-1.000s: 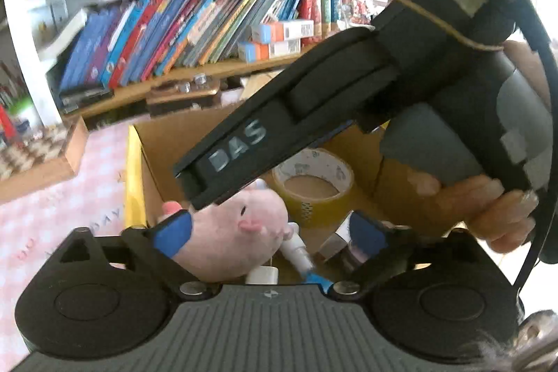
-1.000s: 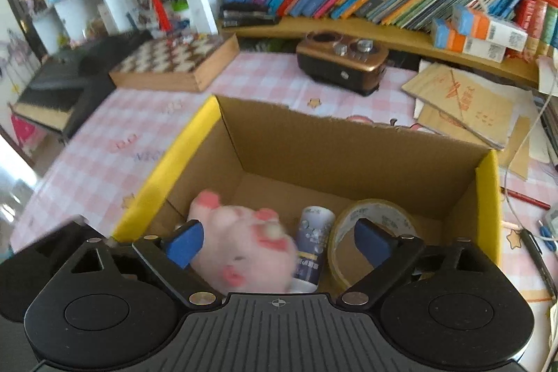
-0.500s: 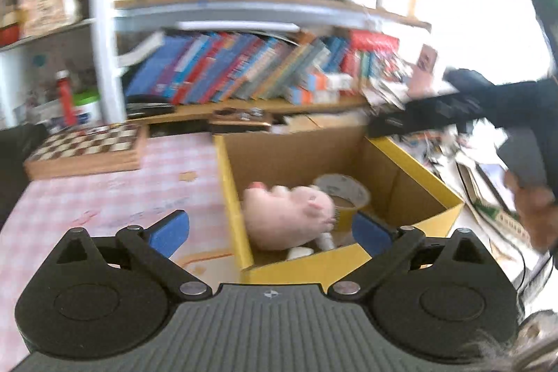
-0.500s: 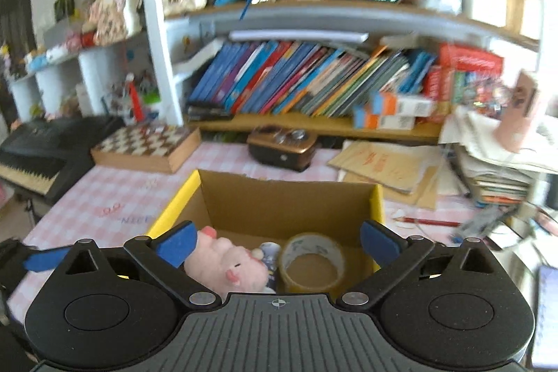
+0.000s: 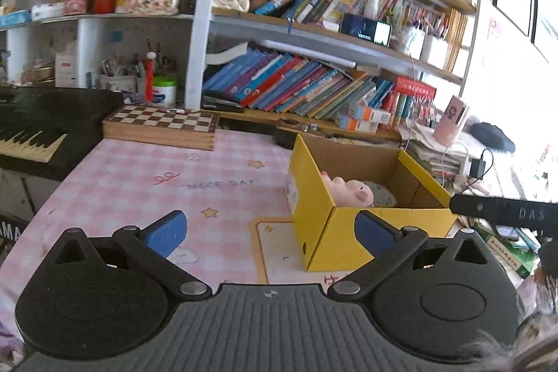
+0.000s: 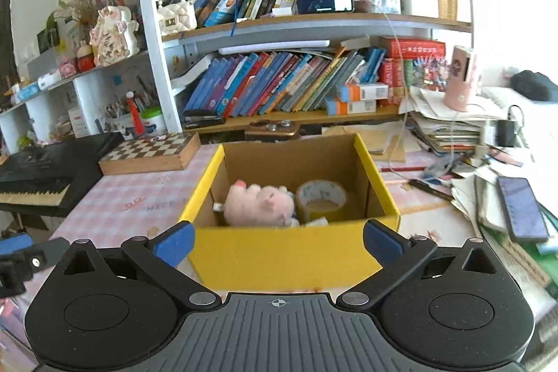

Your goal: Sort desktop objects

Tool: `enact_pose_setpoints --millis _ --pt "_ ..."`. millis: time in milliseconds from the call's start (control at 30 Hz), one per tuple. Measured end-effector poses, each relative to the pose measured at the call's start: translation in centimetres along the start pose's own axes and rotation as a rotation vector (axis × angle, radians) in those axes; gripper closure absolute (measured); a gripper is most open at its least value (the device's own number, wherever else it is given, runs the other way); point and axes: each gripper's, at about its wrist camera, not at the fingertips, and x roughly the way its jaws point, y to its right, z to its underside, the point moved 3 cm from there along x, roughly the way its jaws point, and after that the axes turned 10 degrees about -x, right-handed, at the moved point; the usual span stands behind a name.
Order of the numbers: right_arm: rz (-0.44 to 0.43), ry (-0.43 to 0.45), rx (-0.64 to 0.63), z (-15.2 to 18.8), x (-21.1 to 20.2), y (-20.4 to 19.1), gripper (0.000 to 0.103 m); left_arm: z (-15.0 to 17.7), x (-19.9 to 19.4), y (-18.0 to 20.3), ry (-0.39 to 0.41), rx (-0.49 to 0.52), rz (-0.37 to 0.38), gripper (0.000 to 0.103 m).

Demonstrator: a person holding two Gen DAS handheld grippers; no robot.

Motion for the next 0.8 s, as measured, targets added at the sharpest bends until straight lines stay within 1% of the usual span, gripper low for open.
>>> enact_pose_setpoints --millis 133,200,267,367,433,600,800 --pt "0.021 0.042 -0.015 1.7 -2.7 -2.0 0.000 1.2 -2.8 -1.3 0.033 -0.031 0.022 0.000" --pt "0.028 0.048 -0.025 2.5 -3.8 -3.1 0.000 2.0 -3.9 -1.8 0.030 -0.019 0.024 0.000" --pt "0.074 0.048 -0.046 3.5 -4.9 -4.4 0.000 2.7 -4.9 -2.3 0.019 -0.004 0.029 0.000" --pt "0.104 0.042 -0.072 4.8 -6.3 -6.0 0.000 3.6 -6.3 -3.0 0.006 0.011 0.036 0.000" --pt "0.099 0.039 -0.070 5.5 -7.2 -6.9 0.000 4.2 -7.0 -3.4 -0.002 0.015 0.035 0.000" --pt "0.088 -0.004 -0.042 6.7 -8.2 -8.1 0.000 4.9 -8.0 -4.2 -0.024 0.016 0.028 0.000" --pt "0.073 -0.055 0.018 7.9 -9.0 -8.4 0.000 5.5 -9.1 -5.1 -0.046 -0.007 0.066 0.000"
